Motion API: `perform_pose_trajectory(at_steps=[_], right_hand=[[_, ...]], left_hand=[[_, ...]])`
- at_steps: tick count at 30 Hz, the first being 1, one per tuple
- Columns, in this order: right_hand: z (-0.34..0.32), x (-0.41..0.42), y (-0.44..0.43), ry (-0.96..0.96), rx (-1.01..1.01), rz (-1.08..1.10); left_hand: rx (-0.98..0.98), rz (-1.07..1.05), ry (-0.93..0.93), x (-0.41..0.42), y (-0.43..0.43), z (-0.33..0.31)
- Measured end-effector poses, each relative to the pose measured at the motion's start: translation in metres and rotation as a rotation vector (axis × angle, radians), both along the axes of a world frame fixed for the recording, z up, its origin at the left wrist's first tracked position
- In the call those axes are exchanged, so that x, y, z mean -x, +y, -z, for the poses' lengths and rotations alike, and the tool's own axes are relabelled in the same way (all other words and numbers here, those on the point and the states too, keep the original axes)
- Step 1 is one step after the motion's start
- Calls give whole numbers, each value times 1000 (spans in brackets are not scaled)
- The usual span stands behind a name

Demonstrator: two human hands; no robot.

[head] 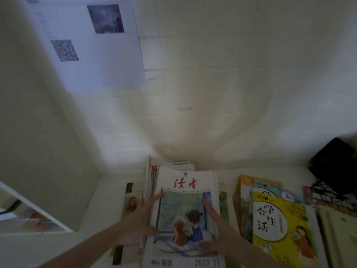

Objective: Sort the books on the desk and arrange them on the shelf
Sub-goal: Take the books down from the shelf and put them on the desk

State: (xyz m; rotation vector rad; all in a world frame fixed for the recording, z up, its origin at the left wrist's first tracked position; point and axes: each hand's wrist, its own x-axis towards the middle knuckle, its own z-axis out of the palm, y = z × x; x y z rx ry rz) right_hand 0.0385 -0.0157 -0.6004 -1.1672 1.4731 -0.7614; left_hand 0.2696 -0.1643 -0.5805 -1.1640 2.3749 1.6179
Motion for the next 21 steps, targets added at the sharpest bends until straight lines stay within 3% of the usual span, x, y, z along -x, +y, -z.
perform_pose_trajectory(at_steps=[4, 7, 9, 16, 21], right_hand=[[-3, -2, -5, 82, -52, -45], [-17, -8, -10, 450, -136, -65], [-27, -14, -16, 548, -77, -16], [-70, -35, -44, 407, 223, 87], [-136, -58, -62, 259, 301, 44]], left_hand=[[49, 59, -39, -8, -10, 9], [153, 121, -91, -11, -8, 0], [239, 111, -53, -9, -5, -11], [280, -38, 175, -18, -10, -67], [354, -89, 293, -60, -11, -132]])
